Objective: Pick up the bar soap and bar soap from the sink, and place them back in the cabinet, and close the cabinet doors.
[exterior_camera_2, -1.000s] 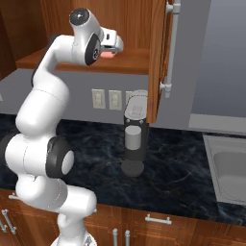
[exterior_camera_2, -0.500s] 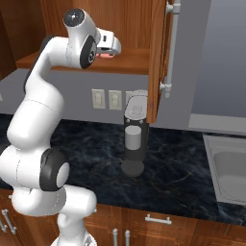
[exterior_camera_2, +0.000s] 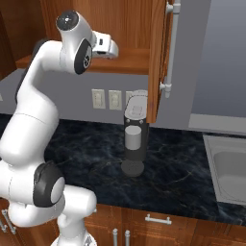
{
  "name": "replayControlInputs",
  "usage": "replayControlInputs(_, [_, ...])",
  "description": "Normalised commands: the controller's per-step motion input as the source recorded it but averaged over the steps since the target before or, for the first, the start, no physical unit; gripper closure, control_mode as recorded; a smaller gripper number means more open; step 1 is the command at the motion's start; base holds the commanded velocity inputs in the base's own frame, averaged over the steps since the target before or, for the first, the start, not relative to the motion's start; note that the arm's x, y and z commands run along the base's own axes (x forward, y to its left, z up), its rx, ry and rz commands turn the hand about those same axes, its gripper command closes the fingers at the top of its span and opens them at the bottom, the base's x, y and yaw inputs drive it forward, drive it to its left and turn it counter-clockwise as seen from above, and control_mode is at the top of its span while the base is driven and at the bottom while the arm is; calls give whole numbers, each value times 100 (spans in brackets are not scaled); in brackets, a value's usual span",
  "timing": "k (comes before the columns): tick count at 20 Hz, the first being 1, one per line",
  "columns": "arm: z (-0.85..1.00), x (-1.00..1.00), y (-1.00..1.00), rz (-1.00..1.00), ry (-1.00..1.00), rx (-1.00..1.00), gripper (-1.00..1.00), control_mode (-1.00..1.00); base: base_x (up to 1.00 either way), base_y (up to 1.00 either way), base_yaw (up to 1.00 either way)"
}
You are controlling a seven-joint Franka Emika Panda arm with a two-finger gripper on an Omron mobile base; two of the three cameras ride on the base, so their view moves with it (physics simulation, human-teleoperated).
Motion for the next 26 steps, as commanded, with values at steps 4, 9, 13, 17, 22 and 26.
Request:
replayControlInputs(4, [0,-19,0,0,0,0,-100,-100,0,0,0])
replayControlInputs(9, [0,-19,0,0,0,0,-100,-100,0,0,0])
replayControlInputs(13, [0,-16,0,0,0,0,-100,-100,0,0,0])
replayControlInputs(17, [0,-17,0,0,0,0,-100,-100,0,0,0])
replayControlInputs(22, [0,-14,0,0,0,0,-100,-100,0,0,0])
replayControlInputs(26, [0,-20,0,0,0,0,-100,-100,0,0,0])
